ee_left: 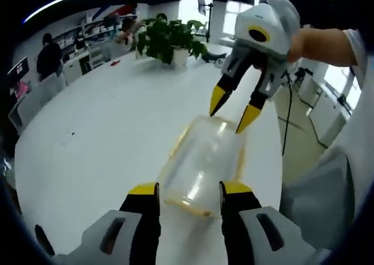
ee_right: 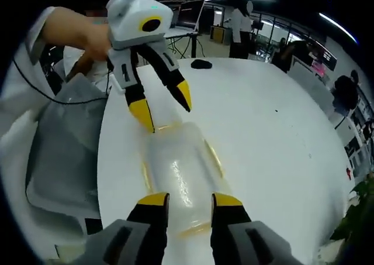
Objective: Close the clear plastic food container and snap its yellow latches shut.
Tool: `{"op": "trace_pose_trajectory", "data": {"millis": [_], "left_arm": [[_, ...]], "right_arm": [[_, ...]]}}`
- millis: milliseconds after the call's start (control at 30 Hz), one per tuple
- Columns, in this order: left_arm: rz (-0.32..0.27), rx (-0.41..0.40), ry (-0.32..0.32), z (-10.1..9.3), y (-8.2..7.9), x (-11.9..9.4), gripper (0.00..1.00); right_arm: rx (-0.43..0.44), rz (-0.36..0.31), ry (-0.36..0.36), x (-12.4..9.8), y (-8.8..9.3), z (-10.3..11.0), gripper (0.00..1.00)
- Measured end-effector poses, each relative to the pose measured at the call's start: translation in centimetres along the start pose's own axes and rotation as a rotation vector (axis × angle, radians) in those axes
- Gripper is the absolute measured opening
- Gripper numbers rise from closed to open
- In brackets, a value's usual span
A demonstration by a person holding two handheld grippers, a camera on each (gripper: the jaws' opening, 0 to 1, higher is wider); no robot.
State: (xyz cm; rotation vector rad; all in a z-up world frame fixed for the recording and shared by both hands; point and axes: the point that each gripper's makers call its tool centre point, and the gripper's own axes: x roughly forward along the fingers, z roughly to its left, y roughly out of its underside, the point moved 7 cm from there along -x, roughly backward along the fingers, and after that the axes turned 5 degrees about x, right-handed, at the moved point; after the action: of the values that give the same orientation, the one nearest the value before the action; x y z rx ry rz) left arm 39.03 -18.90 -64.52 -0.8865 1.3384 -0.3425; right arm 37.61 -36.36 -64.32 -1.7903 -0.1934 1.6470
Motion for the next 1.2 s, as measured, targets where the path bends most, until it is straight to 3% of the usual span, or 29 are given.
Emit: {"op": "trace_pose_trajectory", "data": {"millis": [533,1200], "left_arm": [[-0.025,0.124,0.075,-1.8,-1.3,1.8,0.21],[0.001,0.212,0.09,-3.1,-1.8,3.7,0.21]], "right_arm": [[-0.061,-0.042,-0.046,0.9,-1.7,0.7,0.24],[-0.113,-0.026,-0.061,2.1,-2.2,0.3,0.26]]}}
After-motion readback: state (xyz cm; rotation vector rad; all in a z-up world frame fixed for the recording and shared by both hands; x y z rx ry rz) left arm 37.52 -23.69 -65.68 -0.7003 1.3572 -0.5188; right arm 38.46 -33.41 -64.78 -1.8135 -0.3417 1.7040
